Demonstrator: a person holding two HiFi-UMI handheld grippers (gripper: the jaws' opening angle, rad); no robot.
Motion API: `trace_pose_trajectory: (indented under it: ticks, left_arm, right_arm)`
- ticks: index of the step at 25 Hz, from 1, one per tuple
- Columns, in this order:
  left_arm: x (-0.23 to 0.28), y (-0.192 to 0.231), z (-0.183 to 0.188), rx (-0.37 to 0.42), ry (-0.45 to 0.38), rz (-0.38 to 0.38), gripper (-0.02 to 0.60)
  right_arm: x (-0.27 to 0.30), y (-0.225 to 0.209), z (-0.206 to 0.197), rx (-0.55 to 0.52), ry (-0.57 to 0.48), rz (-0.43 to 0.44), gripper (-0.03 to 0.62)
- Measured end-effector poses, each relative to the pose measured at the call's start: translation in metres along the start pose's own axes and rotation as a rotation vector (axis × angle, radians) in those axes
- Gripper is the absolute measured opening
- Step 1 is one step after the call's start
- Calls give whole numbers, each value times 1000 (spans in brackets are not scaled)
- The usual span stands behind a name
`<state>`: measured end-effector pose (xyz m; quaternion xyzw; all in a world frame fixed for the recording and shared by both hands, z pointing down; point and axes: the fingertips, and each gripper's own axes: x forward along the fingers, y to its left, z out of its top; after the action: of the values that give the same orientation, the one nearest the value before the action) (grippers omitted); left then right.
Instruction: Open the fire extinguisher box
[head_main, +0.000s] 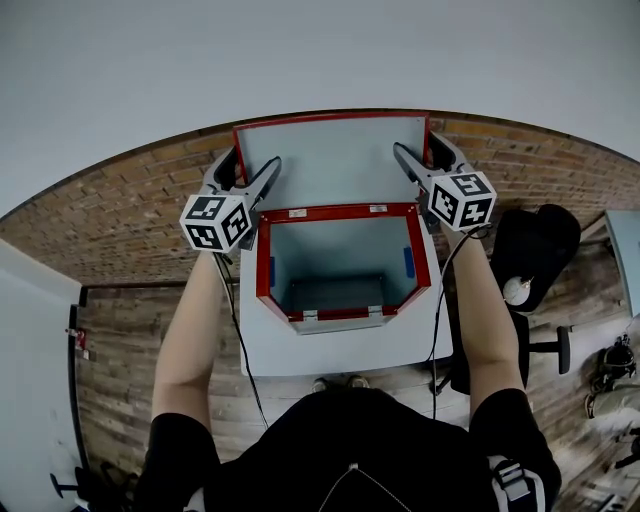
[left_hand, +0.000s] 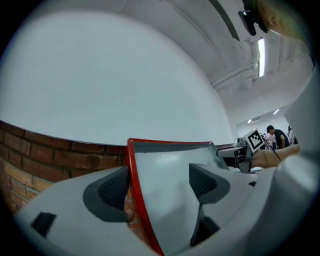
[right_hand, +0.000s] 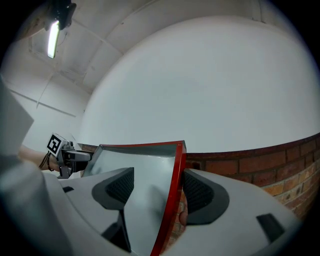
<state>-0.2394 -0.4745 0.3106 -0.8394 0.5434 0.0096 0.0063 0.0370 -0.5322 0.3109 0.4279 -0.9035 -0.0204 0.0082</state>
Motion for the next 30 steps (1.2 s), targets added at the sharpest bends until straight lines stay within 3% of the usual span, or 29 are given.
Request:
trace_pose_trajectory:
  ticks: [14, 22, 25, 28, 30]
  left_arm:
    - [3, 3, -2, 39, 6, -13, 420]
    - [-39, 9, 12, 54, -79, 54, 420]
    - [-81, -17, 19, 88, -153, -1, 419]
    - [-131, -61, 13, 77, -209, -101, 411]
    - [-160, -84, 0, 47, -217, -123, 365]
  right_arm:
    - [3, -3, -1, -13, -20, 12, 313]
    - [-47, -15, 8, 8, -108, -45, 313]
    - [-89, 2, 11, 18, -143, -35, 313]
    - [-140, 43, 7, 55, -190, 45, 313]
    - [-169, 76, -5, 88, -193, 92, 311]
